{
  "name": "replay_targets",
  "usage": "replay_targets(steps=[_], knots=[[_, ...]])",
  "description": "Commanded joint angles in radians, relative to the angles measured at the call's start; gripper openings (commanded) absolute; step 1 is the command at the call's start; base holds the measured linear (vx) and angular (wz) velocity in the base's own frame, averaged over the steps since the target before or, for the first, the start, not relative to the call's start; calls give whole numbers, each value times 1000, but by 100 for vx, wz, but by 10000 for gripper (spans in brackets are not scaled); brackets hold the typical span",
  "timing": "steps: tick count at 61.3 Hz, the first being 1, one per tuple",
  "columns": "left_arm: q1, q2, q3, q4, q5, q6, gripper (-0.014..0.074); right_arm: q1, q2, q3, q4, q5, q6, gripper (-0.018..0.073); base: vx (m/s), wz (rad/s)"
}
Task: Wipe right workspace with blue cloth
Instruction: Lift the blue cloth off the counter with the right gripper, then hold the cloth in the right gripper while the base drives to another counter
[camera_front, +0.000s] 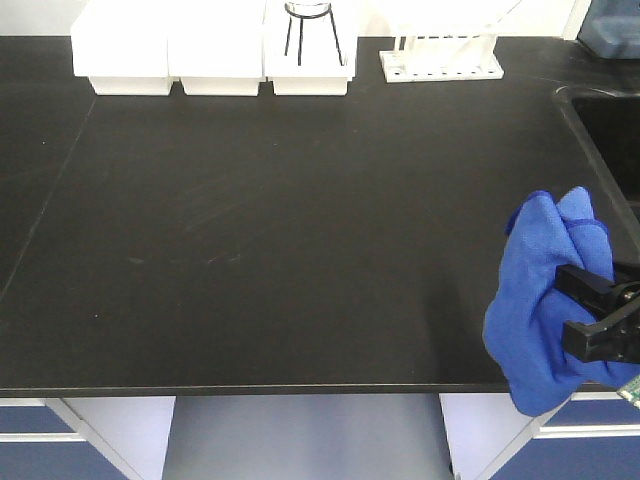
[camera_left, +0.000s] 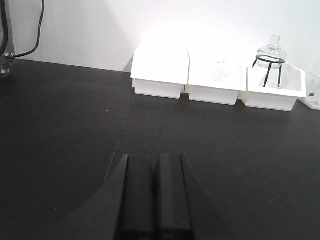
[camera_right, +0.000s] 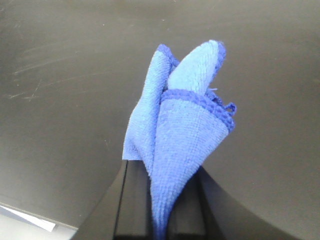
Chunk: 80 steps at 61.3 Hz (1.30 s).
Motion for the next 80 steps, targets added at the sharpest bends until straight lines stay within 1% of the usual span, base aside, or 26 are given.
replay_targets(steps=[1,43,65,80], knots=[[-4,-15,31,0,-83,-8,-6,1,3,-32,26,-37,-5,2,0,0],[-4,-15,31,0,-83,-8,-6,1,3,-32,26,-30,-5,2,-2,1],[-4,-15,31,0,-83,-8,-6,1,3,-32,26,-30,-5,2,-16,8],[-4,-15,31,0,-83,-8,-6,1,3,-32,26,-30,-5,2,-21,-8]])
